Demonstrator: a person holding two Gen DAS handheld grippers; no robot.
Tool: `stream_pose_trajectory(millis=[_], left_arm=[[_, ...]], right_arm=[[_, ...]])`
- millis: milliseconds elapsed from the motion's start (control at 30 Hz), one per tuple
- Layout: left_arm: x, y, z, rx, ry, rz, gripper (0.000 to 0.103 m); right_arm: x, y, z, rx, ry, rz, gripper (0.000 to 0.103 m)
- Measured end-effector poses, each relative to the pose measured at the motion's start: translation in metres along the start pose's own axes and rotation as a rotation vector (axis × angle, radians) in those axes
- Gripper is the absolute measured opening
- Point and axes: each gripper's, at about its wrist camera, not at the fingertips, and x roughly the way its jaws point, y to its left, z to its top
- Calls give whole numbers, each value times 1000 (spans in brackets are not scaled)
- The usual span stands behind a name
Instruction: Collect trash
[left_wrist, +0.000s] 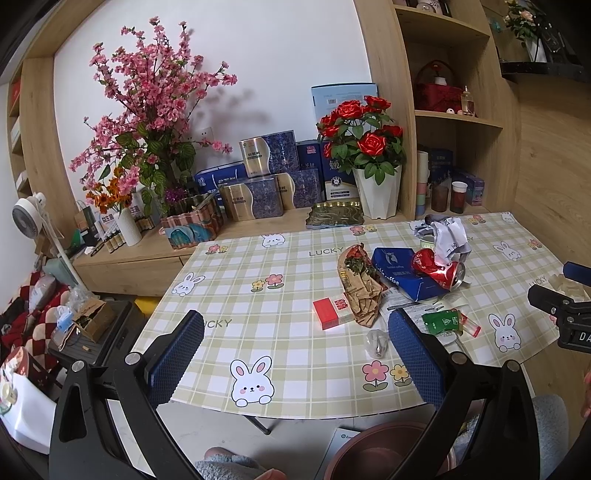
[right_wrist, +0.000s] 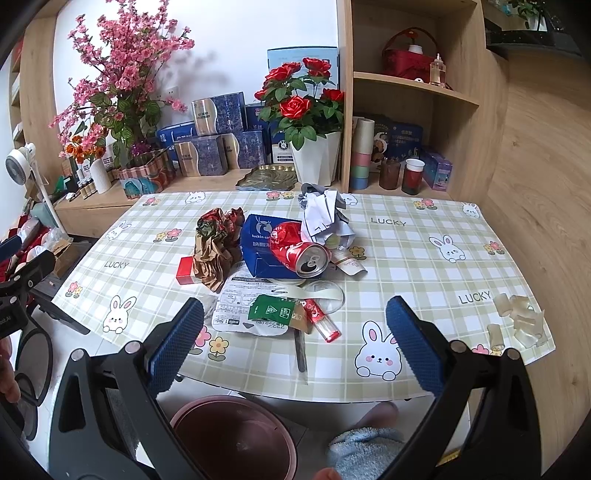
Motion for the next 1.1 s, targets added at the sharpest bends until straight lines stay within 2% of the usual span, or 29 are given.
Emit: stream_pose_trajectory(millis=[600,800,900,967,1100], left_arm=[[3,3,-3,-12,8,-12,98],[11,12,-8,-68,24,-69,98],[20,18,-13,-97,38,-103,98],[32,24,-18,-135,78,-166,98],[47,26,-25,-155,106,-172,98]], right_arm=[[3,1,-3,-3,2,-1,97],[9,-1,-9,18,-16,-33,97],[12,-7,-12,54,-30,-15,97],[14,-12,-14,80,-43,-1,97],[24,-19,-15,105,-39,1,97]])
